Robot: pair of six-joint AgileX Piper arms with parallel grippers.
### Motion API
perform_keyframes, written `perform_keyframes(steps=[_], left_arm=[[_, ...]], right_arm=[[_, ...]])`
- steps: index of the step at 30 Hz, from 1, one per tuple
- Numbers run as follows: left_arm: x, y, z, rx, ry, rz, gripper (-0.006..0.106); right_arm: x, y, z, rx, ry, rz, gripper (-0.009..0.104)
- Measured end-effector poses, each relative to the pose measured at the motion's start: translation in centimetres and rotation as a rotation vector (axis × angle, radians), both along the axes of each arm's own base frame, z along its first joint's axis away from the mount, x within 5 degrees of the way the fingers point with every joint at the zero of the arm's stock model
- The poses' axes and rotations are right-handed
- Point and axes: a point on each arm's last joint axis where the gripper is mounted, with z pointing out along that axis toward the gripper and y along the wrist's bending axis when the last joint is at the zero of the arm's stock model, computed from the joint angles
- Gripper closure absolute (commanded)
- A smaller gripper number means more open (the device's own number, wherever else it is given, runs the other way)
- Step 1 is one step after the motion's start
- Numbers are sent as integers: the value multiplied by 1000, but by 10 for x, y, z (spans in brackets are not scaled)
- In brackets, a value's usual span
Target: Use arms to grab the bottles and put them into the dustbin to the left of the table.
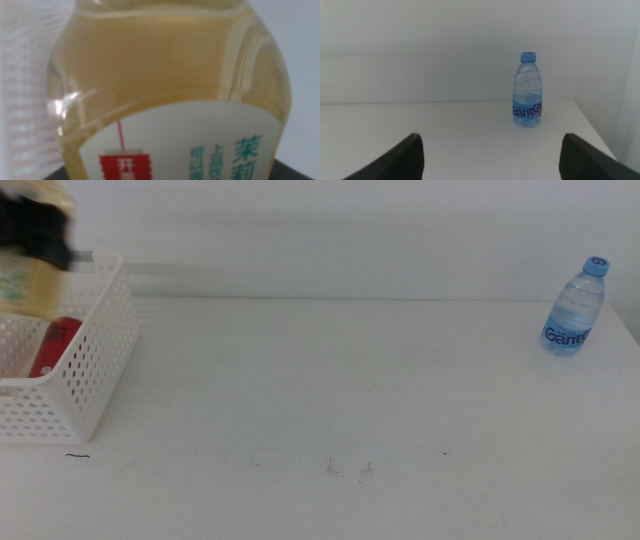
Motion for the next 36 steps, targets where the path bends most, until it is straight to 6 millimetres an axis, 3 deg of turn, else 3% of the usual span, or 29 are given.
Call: perform_keyframes(steps=[3,7,13,24,27,34,36], left_arm=[[20,38,1,46,53,37,102],[42,65,-28,87,126,41,102],[60,68,-73,46,243,9,102],[64,64,-119,3,365,-6,98],[66,64,-128,-1,387,-11,83],[68,60,-134,7,399,-51,11],[68,58,-127,11,377,-37,7]], right_arm=[[0,0,0,0,0,0,10],[0,0,0,0,0,0,10],[0,0,0,0,0,0,10],[0,0,0,0,0,0,10],[0,0,0,0,0,0,10],[0,0,0,0,0,0,10],[0,0,0,0,0,0,10]])
